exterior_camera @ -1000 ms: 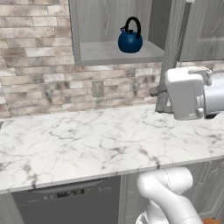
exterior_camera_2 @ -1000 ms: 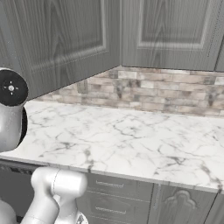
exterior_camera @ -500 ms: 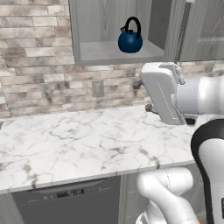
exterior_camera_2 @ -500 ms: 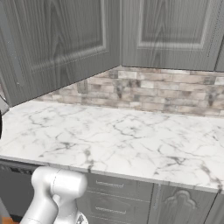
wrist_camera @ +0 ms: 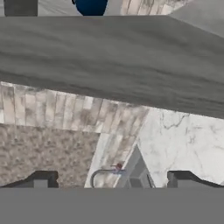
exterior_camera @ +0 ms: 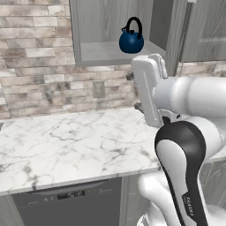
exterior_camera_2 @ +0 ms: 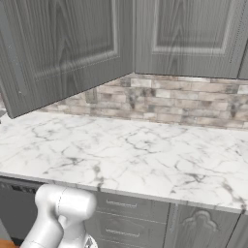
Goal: Open the cabinet, pick the kettle from the cabinet, and place it in the sink.
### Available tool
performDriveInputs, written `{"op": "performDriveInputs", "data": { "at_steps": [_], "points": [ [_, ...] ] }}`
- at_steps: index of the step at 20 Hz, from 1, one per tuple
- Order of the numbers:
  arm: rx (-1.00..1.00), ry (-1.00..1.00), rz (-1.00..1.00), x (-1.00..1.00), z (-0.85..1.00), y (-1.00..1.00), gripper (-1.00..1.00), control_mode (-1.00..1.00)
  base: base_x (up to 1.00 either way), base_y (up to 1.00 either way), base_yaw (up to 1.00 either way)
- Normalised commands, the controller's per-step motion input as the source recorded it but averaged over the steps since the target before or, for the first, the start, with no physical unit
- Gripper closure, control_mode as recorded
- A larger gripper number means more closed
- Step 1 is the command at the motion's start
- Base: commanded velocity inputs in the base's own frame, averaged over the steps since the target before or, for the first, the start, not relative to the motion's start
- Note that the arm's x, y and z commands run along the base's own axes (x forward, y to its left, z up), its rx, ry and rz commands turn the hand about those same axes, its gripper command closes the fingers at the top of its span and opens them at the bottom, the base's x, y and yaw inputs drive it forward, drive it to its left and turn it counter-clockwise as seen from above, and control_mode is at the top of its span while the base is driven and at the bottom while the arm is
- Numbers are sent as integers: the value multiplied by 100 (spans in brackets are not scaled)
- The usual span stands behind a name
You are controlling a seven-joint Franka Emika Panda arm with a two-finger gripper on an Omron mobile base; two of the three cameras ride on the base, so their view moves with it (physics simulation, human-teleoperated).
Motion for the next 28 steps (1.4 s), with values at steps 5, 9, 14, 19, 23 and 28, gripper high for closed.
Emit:
{"op": "performDriveInputs", "data": {
  "at_steps": [5,9,14,19,23,28],
  "points": [
    [21,2,-36,38,-7,10,-100,-100,0,0,0],
    [20,0,-36,40,-11,8,-100,-100,0,0,0],
    [7,5,-39,37,-5,11,-100,-100,0,0,0],
    [8,19,-36,27,0,-1,-100,-100,0,0,0],
    [9,10,-25,9,-7,-13,-100,-100,0,0,0],
    [0,0,-30,18,-14,-14,-100,-100,0,0,0]
  ]
}}
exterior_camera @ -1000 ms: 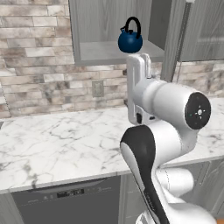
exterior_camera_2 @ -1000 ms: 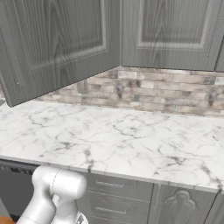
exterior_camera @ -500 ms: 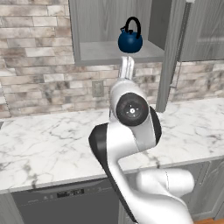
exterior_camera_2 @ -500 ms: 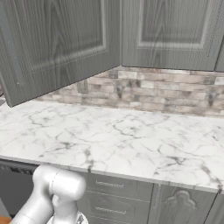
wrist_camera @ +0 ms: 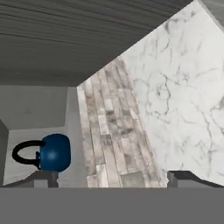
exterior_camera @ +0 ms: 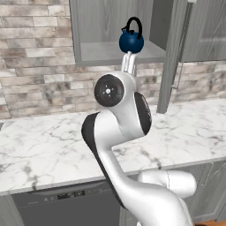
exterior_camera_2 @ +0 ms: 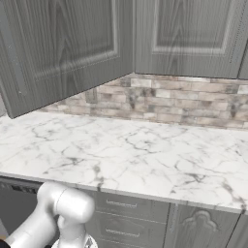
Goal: Open the cabinet, pick the kettle from the cabinet, and place it in the sink.
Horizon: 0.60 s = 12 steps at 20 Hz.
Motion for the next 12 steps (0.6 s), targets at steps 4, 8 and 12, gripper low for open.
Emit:
{"op": "performDriveInputs", "data": {
  "at_steps": [4,8,12],
  "points": [
    [0,0,-31,15,-14,-13,-100,-100,0,0,0],
    [0,0,-27,7,-18,-23,-100,-100,0,0,0],
    [2,0,-18,-24,-9,-36,-100,-100,0,0,0]
  ]
}}
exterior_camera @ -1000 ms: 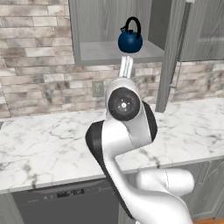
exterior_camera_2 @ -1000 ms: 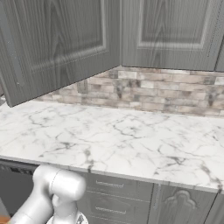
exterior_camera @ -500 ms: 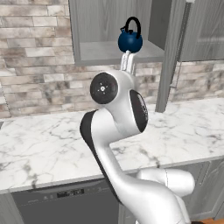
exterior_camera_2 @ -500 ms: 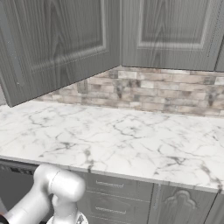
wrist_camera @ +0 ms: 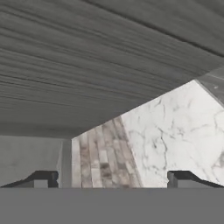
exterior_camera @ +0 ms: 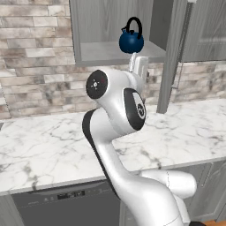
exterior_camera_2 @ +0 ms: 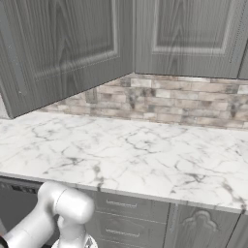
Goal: Open the cabinet, pick the kettle from the cabinet, and place it in the sink.
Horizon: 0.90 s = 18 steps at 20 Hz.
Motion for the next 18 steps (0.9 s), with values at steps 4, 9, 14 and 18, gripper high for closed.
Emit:
{"op": "performDriveInputs", "data": {
  "at_steps": [4,9,14,18],
  "points": [
    [5,-1,-17,-42,-1,-43,-100,-100,0,0,0],
    [9,0,-15,-42,0,-47,-100,-100,0,0,0],
    [10,0,-10,-33,0,-58,-100,-100,0,0,0],
    [8,0,-6,-31,3,-63,-100,-100,0,0,0]
  ]
}}
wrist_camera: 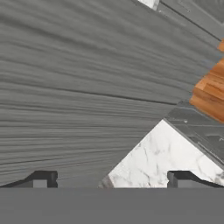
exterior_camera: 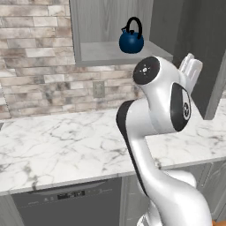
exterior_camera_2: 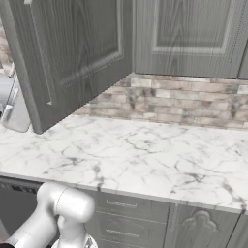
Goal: Open the cabinet, pick the kettle from the cabinet, and place it in the sink.
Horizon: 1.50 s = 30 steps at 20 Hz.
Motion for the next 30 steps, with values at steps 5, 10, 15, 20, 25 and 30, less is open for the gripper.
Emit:
{"op": "performDriveInputs", "data": {
  "at_steps": [5,10,15,20,25,30],
  "points": [
    [6,0,-1,-30,2,-69,-100,-100,0,0,0],
    [3,0,0,-29,0,-68,-100,-100,0,0,0],
    [0,0,0,-22,0,-52,-100,-100,0,0,0],
    [-1,2,9,-13,-5,-20,-100,-100,0,0,0],
    [-14,7,31,-5,-2,33,-100,-100,0,0,0],
    [-19,13,61,-7,4,36,-100,-100,0,0,0]
  ]
}}
